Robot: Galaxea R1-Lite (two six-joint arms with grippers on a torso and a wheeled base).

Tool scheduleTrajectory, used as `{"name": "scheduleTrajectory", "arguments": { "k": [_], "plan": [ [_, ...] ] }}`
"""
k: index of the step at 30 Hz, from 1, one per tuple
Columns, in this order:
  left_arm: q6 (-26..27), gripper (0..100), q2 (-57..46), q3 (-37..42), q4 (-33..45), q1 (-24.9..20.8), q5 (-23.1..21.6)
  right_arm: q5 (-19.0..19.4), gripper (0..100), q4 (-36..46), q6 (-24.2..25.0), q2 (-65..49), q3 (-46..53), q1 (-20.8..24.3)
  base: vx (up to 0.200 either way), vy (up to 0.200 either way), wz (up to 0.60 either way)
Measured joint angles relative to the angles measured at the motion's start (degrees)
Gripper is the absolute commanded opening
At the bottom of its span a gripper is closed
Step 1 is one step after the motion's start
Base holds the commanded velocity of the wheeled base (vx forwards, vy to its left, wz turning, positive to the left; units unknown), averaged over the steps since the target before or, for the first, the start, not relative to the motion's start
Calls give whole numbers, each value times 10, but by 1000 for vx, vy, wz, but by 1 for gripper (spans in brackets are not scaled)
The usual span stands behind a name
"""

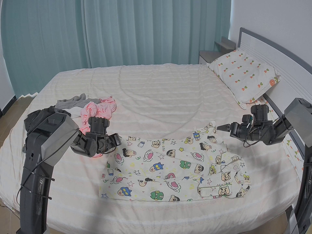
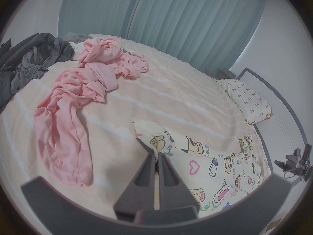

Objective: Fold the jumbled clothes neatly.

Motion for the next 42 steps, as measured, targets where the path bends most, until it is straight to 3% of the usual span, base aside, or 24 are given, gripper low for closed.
{"name": "scheduleTrajectory", "arguments": {
  "k": [10,20,33,34,42],
  "plan": [
    [-5,0,-15,16,0,-19,17,-40,100,74,1,88,-147,-10,0,0,0],
    [-20,0,-20,19,-1,-39,22,-51,100,155,1,168,-264,-15,0,0,0],
    [-26,0,-23,16,-2,-40,31,-52,100,213,2,228,-365,28,0,0,0],
    [-26,0,-23,16,-2,-40,33,-52,0,217,2,230,-369,30,0,0,0],
    [-27,0,-24,19,-14,-36,38,-52,0,238,4,242,-390,33,0,0,0]
  ]
}}
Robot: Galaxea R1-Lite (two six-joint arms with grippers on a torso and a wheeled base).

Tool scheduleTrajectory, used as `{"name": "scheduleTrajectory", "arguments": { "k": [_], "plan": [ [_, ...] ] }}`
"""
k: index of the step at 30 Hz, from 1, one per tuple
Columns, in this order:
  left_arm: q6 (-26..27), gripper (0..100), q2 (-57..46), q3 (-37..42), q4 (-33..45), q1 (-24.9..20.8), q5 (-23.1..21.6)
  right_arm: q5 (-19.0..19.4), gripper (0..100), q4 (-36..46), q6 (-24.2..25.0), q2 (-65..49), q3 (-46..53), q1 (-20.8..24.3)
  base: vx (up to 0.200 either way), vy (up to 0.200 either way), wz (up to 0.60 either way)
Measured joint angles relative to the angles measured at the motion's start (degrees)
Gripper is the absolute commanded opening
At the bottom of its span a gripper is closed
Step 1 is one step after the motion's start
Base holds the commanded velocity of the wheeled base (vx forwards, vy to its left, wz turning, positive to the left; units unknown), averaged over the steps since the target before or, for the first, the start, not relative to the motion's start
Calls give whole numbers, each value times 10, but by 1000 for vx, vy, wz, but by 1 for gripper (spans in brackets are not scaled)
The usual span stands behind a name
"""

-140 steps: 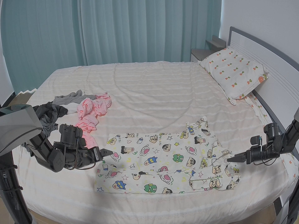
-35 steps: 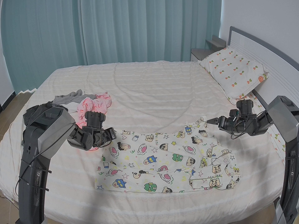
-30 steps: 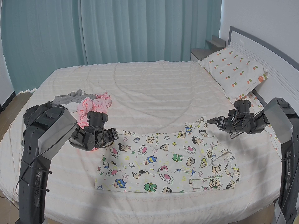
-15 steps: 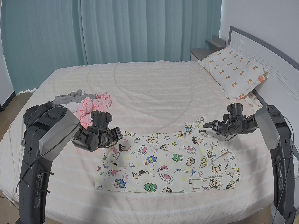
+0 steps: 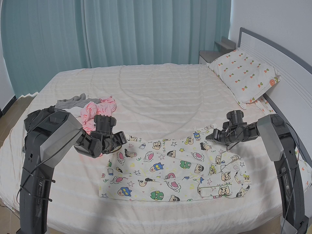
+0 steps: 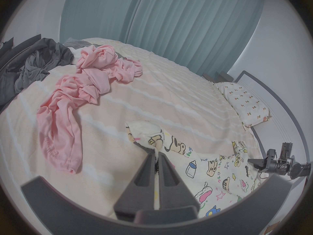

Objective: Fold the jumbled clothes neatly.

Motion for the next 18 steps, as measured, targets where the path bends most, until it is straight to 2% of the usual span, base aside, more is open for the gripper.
{"name": "scheduleTrajectory", "arguments": {
  "k": [11,18],
  "plan": [
    [2,0,-13,15,0,2,2,7,0,-3,40,-15,14,-9,0,0,0],
    [2,0,-32,33,-2,13,3,47,0,-10,45,-52,54,-22,0,0,0]
  ]
}}
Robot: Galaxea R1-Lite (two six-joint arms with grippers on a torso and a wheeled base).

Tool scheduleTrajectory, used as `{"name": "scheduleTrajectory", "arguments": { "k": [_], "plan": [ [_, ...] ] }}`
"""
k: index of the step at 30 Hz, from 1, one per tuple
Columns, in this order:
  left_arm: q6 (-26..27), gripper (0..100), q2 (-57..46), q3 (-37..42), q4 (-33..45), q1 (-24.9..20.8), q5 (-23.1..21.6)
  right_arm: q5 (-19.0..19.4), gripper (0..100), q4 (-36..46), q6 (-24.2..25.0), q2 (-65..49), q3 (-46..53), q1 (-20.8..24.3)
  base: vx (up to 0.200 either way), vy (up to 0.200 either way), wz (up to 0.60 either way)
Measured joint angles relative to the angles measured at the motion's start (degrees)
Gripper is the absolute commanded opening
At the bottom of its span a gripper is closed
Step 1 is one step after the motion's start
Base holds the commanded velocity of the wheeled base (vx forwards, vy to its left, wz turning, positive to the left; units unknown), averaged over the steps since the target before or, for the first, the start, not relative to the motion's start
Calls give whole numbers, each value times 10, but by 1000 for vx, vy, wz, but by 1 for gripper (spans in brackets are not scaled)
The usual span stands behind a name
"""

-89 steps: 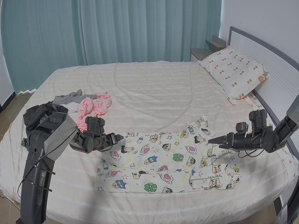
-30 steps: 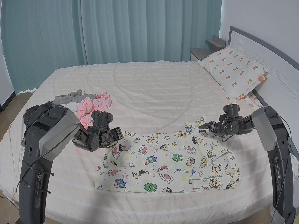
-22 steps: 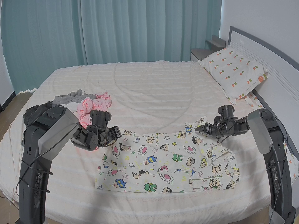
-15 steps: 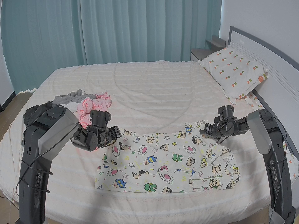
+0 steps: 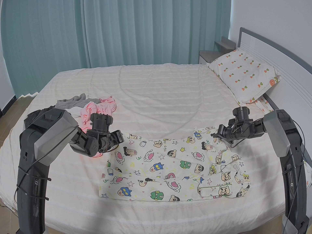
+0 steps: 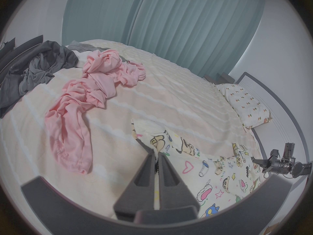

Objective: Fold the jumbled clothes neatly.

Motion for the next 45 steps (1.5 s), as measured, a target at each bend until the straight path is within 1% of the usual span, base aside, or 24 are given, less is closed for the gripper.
{"name": "scheduleTrajectory", "arguments": {
  "k": [8,12,18,20,25,28,32,35,38,40,45],
  "plan": [
    [-1,0,-14,11,-1,10,11,65,0,-6,-4,-44,52,-12,0,0,0],
    [-1,0,-20,20,-1,11,12,84,0,-41,-7,-63,88,-17,0,0,0],
    [0,0,-26,35,-2,11,11,125,0,-99,-10,-91,154,-23,0,0,0],
    [-1,0,-31,41,-2,11,11,138,0,-110,-17,-100,174,-26,0,0,0],
    [-1,0,-47,65,-3,10,8,173,0,-119,-51,-123,216,-36,0,0,0],
    [0,0,-57,84,-16,9,8,188,0,-119,-73,-135,237,-43,0,0,0],
    [1,0,-71,119,-44,8,7,201,0,-119,-97,-147,258,-52,0,0,0],
    [2,0,-79,149,-63,6,7,204,0,-119,-130,-154,278,-58,0,0,0],
    [3,0,-85,179,-81,4,7,206,0,-118,-174,-160,302,-63,0,0,0],
    [3,0,-88,197,-94,1,7,206,0,-117,-191,-162,314,-65,0,0,0],
    [2,0,-92,243,-133,-6,6,206,0,-115,-210,-166,336,-69,0,0,0]
  ]
}}
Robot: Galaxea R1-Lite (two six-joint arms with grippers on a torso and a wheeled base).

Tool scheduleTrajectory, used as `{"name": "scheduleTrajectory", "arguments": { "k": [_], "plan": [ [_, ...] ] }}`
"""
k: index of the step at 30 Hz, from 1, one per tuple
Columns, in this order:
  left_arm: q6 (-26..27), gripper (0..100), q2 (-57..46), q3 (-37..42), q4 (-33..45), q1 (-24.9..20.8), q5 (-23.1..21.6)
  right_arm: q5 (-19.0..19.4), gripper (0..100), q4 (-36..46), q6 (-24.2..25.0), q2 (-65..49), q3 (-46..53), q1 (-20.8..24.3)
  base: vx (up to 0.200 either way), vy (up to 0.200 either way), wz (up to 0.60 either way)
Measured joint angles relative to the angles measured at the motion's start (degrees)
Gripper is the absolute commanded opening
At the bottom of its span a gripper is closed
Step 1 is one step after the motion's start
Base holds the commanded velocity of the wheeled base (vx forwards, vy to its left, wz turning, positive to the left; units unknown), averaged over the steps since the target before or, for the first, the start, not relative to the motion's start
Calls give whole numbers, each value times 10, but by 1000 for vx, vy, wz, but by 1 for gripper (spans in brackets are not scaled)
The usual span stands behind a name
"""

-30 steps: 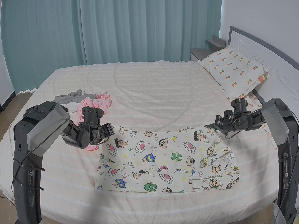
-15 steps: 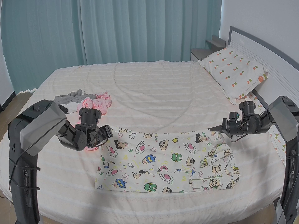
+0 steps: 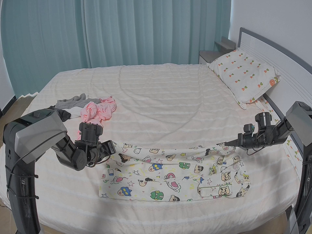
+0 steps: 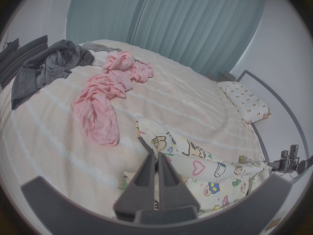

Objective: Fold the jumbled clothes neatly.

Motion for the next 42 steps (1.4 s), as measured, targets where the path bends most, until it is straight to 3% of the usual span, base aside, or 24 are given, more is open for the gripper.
{"name": "scheduleTrajectory", "arguments": {
  "k": [14,37,38,39,40,42],
  "plan": [
    [0,0,-10,92,-73,-12,-1,-6,0,1,-98,-10,67,-10,0,0,0],
    [0,0,3,185,-95,-31,-33,-37,0,56,-153,-11,117,-24,0,0,0],
    [0,100,4,185,-95,-31,-33,-40,0,55,-153,-11,117,-24,0,0,0],
    [-1,100,5,186,-95,-32,-33,-43,0,55,-153,-10,118,-24,0,0,0],
    [-1,100,6,187,-95,-32,-33,-44,100,55,-153,-10,118,-24,0,0,0],
    [0,100,7,189,-96,-32,-33,-47,100,55,-153,-10,119,-24,0,0,0]
  ]
}}
